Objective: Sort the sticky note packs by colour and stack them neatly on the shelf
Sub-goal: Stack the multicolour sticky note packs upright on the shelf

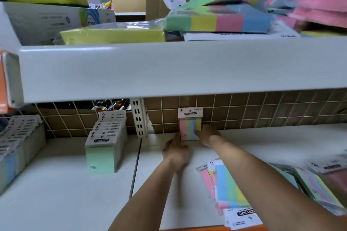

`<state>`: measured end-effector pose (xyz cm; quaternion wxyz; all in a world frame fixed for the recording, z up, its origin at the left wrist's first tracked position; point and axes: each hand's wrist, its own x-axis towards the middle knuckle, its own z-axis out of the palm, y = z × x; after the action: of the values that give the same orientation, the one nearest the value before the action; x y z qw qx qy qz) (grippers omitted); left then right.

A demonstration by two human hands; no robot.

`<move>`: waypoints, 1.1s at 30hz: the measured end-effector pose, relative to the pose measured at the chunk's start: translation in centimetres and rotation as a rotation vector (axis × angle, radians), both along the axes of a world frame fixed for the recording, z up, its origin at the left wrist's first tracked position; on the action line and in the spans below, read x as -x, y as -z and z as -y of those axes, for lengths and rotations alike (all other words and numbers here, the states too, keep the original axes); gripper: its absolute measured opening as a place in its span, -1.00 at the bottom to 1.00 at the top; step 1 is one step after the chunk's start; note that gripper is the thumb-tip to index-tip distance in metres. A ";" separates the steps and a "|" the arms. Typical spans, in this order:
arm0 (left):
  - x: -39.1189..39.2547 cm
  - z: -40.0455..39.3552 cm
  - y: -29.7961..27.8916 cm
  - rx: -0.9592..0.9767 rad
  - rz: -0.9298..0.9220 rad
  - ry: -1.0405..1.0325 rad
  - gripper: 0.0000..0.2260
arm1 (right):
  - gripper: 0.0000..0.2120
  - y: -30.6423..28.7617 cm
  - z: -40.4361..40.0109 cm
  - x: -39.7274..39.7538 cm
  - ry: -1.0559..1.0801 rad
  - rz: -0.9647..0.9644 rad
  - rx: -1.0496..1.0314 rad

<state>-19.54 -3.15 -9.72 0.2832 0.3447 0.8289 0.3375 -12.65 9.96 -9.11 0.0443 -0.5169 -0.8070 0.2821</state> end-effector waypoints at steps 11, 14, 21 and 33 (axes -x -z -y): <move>-4.4 2.2 -5.7 -0.034 0.084 0.010 -0.83 | -0.80 -6.4 1.8 -7.0 -0.113 -0.065 -0.035; -6.8 2.9 -6.3 0.038 0.027 0.072 -0.85 | -0.86 -8.8 2.8 -10.1 -0.140 -0.026 -0.050; -10.0 4.0 -5.4 0.137 0.032 0.021 -0.70 | -0.72 -10.3 5.4 -15.3 -0.224 0.143 0.164; -12.3 5.0 -5.6 0.189 0.035 -0.011 -0.66 | -0.75 -8.7 8.3 -15.0 -0.147 0.161 0.161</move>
<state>-7.25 -8.20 -4.13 0.3270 0.3058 0.8539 0.2653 2.32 1.66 -0.41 -0.0830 -0.4793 -0.8183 0.3061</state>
